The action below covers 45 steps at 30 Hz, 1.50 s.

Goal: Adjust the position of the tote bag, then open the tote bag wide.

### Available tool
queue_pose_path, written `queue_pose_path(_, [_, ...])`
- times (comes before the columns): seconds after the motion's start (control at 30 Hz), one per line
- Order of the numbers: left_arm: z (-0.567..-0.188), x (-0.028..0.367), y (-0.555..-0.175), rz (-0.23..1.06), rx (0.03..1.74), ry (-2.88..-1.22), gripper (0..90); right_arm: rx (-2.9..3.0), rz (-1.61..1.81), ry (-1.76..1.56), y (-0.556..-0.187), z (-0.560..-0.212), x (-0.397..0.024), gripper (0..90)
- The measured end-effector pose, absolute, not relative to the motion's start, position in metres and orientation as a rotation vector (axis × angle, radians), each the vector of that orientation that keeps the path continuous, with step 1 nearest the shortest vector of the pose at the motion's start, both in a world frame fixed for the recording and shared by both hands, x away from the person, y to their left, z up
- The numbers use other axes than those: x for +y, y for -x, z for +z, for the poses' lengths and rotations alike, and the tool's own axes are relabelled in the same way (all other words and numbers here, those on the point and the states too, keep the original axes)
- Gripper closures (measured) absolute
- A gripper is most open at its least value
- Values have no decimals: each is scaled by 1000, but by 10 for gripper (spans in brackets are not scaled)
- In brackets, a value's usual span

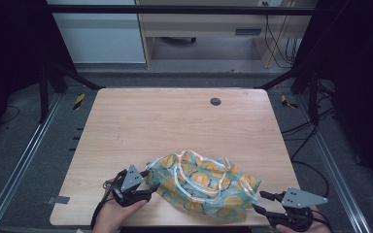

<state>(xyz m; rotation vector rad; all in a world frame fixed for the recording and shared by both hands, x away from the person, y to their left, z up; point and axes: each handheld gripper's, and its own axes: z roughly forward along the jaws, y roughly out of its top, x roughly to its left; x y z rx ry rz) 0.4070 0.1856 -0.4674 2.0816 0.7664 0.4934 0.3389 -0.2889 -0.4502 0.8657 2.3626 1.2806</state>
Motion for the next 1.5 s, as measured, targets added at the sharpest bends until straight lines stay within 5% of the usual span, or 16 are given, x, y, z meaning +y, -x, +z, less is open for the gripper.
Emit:
queue_pose_path(0.23, [-454, 185, -396, 506, 781, -2021, 246, 2274, 1324, -907, -331, -430, -294, 259])
queue_pose_path(0.5, [-448, 186, -399, 508, 813, -1984, 157, 2254, 1387, -922, -350, -405, -282, 282])
queue_pose_path(0.9, [-450, 194, -405, 474, 833, -2022, 117, 2347, 1378, -908, -414, -371, -215, 436])
queue_pose_path(1.23, [-430, 191, -411, 480, 784, -2104, 118, 2531, 1231, -988, -450, -389, -176, 497])
queue_pose_path(1.43, [-415, 183, -419, 497, 752, -2114, 129, 2609, 1170, -982, -456, -396, -170, 845])
queue_pose_path(1.5, [-412, 181, -421, 500, 749, -2118, 133, 2597, 1191, -958, -455, -392, -168, 894])
